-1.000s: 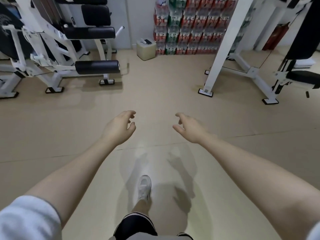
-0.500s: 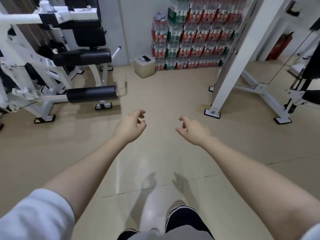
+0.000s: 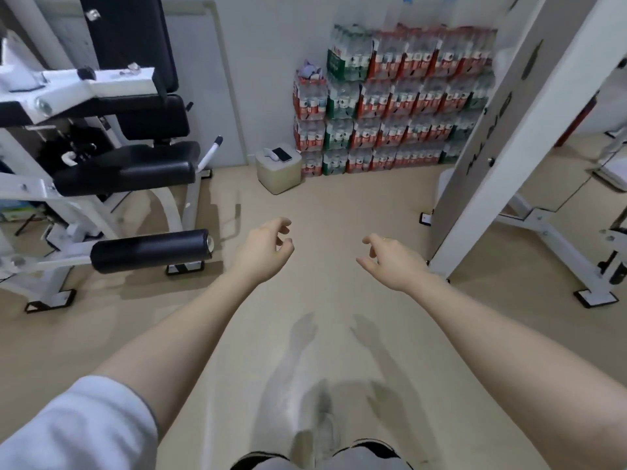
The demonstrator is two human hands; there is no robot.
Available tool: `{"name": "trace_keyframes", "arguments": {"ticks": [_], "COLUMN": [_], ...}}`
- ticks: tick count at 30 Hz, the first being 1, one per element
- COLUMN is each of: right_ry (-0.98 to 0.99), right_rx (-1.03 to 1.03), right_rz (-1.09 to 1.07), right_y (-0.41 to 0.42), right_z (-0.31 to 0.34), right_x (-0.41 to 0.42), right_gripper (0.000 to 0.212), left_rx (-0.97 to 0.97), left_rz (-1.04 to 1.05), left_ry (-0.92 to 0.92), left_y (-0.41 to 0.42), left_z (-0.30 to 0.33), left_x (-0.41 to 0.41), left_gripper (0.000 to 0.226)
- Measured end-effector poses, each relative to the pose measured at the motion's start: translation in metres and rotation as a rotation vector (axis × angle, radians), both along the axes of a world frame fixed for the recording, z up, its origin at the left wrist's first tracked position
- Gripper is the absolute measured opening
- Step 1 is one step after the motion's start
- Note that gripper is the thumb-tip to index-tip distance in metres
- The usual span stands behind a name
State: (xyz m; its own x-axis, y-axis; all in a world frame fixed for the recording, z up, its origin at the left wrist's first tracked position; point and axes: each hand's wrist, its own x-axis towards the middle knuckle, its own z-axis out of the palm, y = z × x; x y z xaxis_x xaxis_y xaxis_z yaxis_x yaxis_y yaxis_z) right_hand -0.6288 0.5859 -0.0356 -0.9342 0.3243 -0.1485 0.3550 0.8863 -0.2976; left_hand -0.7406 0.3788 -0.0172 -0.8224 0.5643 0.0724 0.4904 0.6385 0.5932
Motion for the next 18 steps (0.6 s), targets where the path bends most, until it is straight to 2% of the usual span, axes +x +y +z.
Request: {"name": "trace_keyframes", "arguments": {"ticks": [5, 11, 18], "right_ry": [-0.019, -0.021, -0.068], "right_rx": [-0.024, -0.033, -0.069], "right_rz": [0.043, 0.149, 0.112], "right_y": [0.045, 0.078, 0.144], "right_z": [0.001, -0.019, -0.034], "right_x": [-0.104, -0.235, -0.4], "right_gripper": [0.05, 0.052, 0.053], "left_rx": [0.075, 0.021, -0.063], "left_rz": [0.093, 0.15, 0.047], "left_ry": [-0.016, -0.034, -0.026], "left_y": [0.039, 0.059, 0.137], "left_z": [0.01, -0.014, -0.026], "left_x": [-0.093, -0.215, -0.392], "left_gripper": [0.035, 0.035, 0.037]}}
